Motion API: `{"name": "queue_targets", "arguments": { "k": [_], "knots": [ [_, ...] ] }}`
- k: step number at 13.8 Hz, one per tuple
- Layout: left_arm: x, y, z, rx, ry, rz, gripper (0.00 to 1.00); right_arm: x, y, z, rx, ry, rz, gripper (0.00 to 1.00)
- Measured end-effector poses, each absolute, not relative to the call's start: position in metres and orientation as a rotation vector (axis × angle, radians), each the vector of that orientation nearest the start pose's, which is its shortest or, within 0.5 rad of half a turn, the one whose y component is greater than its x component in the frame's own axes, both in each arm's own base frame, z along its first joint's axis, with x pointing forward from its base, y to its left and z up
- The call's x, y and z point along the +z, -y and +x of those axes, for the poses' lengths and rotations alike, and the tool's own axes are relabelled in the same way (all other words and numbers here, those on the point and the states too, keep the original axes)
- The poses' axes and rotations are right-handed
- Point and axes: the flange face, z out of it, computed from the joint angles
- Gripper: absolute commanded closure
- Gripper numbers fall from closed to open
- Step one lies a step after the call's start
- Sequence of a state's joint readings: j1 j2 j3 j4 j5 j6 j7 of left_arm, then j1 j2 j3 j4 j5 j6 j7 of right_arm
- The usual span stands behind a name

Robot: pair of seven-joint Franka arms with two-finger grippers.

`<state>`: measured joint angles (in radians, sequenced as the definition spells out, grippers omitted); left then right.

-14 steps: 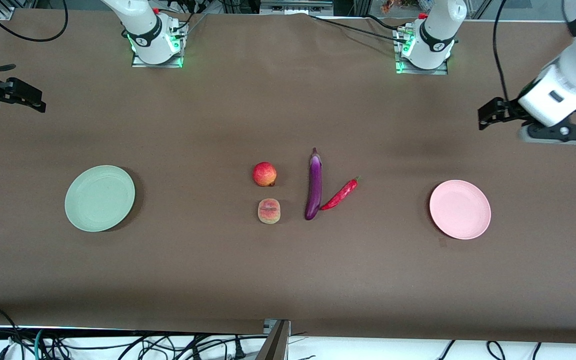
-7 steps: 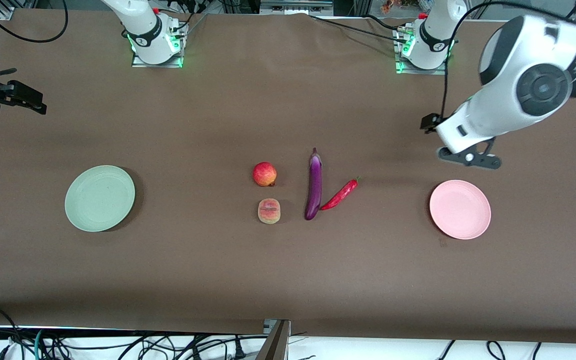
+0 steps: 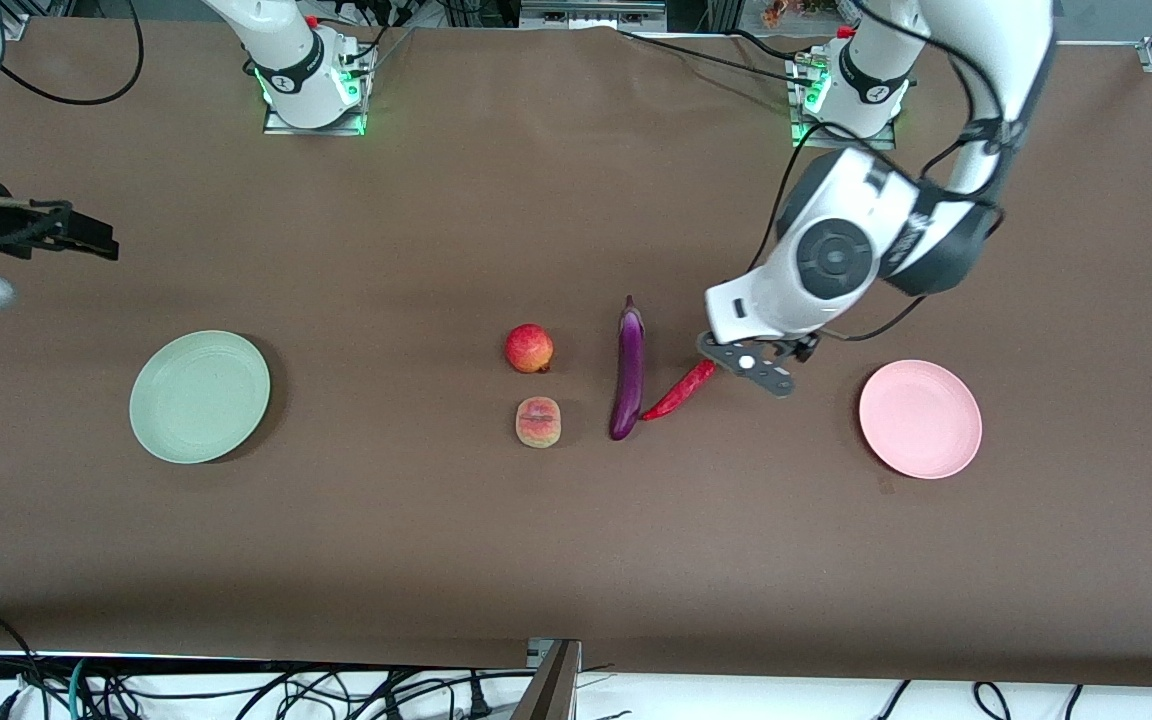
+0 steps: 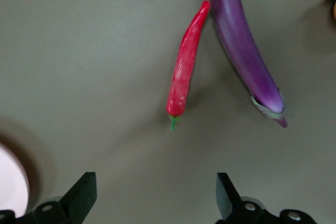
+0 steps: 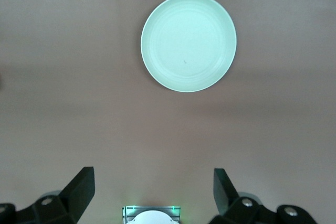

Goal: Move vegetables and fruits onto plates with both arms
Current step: 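Reach the left gripper down to the red chili pepper, then grasp the chili with the left gripper while the right gripper reaches the pomegranate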

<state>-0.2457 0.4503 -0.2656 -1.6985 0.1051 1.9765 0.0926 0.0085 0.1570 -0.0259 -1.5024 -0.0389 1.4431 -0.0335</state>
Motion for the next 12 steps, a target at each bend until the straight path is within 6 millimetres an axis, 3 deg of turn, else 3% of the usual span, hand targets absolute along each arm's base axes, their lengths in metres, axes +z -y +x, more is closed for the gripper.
{"name": "queue_targets", "arguments": {
  "k": [2,7,8,12],
  "knots": [
    [0.291,0.314,0.572,0.240,-1.098,-2.902,0.00,0.534,-0.006,0.594,0.374,0.068,-3.128,0.00],
    [0.203,0.332,0.573,0.170,-1.314,-2.818,0.00,0.453,-0.117,0.625,0.383,0.121,-3.103,0.00],
    [0.192,0.335,0.572,0.151,-1.347,-2.785,0.01,0.436,-0.133,0.629,0.383,0.106,-3.098,0.00],
    [0.178,0.348,0.563,0.146,-1.415,-2.722,0.28,0.382,-0.199,0.632,0.387,0.047,-3.094,0.00]
  ]
}}
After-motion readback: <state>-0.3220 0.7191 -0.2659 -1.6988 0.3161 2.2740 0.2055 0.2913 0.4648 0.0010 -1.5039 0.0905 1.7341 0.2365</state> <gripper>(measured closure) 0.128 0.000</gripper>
